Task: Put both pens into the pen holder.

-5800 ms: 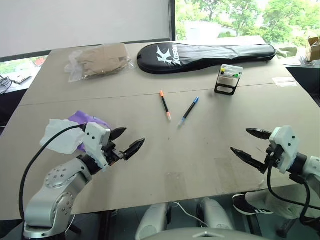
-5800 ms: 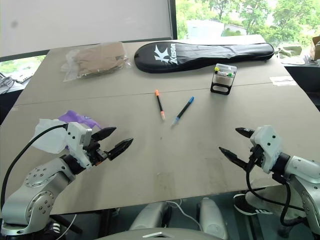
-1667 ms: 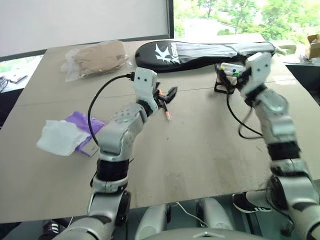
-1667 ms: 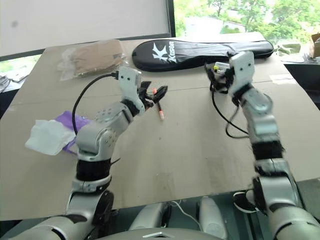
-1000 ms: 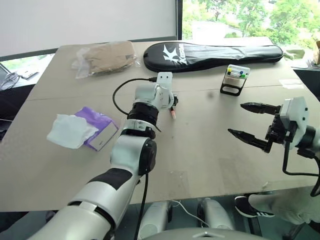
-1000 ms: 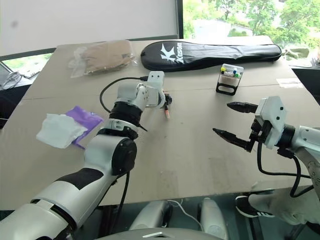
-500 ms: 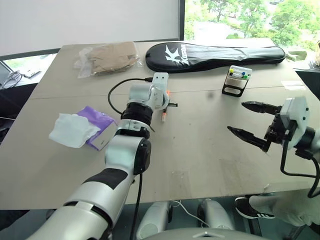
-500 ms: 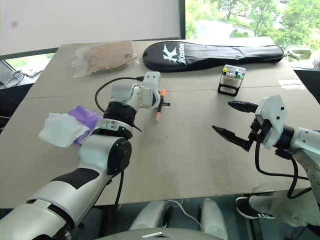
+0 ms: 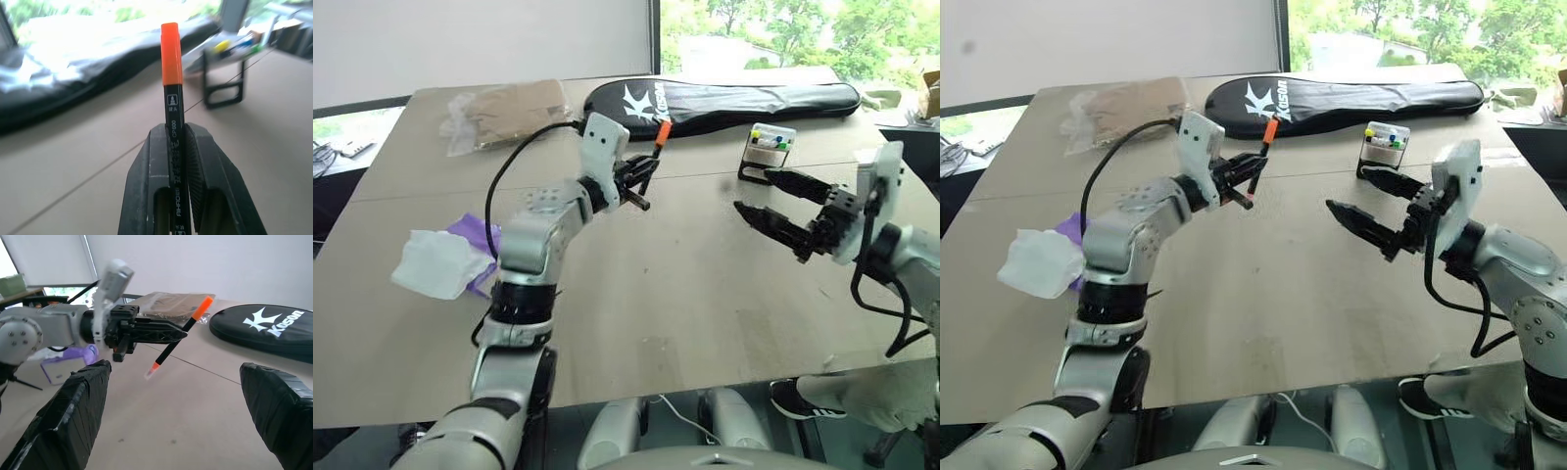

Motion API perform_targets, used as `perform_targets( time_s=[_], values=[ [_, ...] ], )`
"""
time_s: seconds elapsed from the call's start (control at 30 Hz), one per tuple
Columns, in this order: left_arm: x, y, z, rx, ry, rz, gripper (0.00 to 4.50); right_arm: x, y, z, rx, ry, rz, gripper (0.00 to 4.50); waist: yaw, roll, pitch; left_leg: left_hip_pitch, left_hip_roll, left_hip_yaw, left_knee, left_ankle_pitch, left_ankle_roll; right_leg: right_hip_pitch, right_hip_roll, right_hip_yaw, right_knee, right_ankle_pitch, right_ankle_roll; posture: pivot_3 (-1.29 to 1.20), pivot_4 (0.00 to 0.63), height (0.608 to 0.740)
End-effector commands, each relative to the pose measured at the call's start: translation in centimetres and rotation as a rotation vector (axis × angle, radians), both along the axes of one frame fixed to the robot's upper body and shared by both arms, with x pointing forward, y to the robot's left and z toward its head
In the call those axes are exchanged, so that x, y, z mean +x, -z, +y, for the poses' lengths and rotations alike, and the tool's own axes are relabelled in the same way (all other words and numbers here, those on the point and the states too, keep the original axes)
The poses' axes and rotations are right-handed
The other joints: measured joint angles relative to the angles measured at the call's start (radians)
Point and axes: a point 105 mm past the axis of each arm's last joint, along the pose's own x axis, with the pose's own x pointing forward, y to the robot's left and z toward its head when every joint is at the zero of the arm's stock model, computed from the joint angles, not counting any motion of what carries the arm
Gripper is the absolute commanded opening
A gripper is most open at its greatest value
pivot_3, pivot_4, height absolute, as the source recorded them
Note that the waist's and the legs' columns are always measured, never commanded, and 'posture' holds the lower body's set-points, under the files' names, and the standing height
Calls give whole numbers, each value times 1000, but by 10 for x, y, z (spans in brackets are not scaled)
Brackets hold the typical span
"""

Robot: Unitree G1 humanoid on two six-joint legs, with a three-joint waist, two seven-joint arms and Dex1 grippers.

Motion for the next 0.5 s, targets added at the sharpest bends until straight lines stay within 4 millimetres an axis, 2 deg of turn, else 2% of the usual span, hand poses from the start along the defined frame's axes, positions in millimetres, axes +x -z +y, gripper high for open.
perform_targets(
  time_s=[0.03,0.13,0.23,0.37,0.5],
  values=[
    [-29,-16,-10,32,129,-206,53,6,-13,6,75,29,20,4500,3,0,0,0,0,0,0,0,0,0,0,0,0,0,0,0,150,740],
    [-42,-15,-10,42,158,-258,53,11,-17,9,137,29,58,4500,3,0,0,-1,-1,-1,0,0,0,0,0,-1,0,0,0,0,150,740],
    [-47,-13,-10,64,161,-290,53,9,-20,18,184,-32,96,4500,0,0,0,-2,-1,-2,0,0,0,0,0,-2,0,0,0,0,150,740],
    [-49,-12,-18,64,189,-293,53,3,-19,41,224,-152,158,4500,-5,0,0,-1,0,-1,0,0,0,0,1,-2,0,0,0,0,150,740],
    [-57,-11,-32,76,271,-307,53,11,-14,60,224,-174,198,4500,-12,0,0,-1,0,-1,0,0,0,0,1,-3,1,0,0,0,150,740]
  ],
)
